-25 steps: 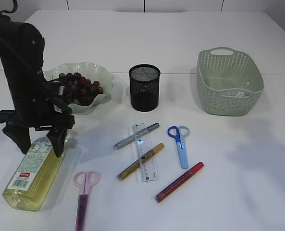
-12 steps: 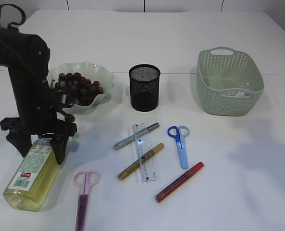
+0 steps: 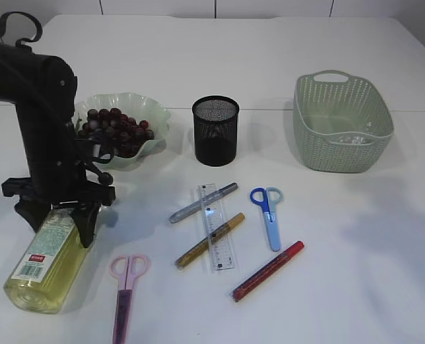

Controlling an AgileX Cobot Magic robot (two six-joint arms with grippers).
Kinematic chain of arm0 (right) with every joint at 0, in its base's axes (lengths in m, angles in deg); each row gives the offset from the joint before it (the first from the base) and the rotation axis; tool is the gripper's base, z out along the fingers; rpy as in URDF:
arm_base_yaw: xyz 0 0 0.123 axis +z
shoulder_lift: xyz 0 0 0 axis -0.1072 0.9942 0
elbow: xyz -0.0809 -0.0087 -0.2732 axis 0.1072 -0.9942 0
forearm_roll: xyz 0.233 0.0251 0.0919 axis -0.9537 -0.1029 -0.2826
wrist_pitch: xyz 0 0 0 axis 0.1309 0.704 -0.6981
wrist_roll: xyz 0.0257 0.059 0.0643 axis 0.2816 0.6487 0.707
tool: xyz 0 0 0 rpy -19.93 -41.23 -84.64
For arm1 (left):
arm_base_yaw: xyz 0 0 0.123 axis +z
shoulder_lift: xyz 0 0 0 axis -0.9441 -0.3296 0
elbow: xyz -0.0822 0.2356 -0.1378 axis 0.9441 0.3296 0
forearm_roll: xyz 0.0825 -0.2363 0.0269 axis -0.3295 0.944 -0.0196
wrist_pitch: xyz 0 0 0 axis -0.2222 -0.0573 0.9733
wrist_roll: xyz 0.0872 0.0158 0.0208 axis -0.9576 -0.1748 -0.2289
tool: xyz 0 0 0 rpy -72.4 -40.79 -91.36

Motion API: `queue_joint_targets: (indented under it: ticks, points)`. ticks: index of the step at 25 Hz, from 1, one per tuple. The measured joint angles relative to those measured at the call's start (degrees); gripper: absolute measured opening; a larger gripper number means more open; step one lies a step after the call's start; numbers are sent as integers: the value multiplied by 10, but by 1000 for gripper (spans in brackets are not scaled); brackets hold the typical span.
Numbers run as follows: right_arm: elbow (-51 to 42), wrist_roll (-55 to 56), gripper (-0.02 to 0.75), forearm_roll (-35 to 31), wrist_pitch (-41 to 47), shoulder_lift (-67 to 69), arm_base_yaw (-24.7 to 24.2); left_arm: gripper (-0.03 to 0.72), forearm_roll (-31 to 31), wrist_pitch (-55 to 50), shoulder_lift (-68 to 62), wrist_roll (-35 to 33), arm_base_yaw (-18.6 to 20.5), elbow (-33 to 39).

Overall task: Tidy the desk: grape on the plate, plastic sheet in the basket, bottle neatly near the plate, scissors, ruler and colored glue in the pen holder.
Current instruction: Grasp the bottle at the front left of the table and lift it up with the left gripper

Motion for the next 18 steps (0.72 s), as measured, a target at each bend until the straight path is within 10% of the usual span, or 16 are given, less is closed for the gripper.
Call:
queue_joint_targets:
  ticks: [18]
  points:
    - [0, 0, 490, 3, 0, 0, 0, 446, 0, 20, 12, -1, 0, 30]
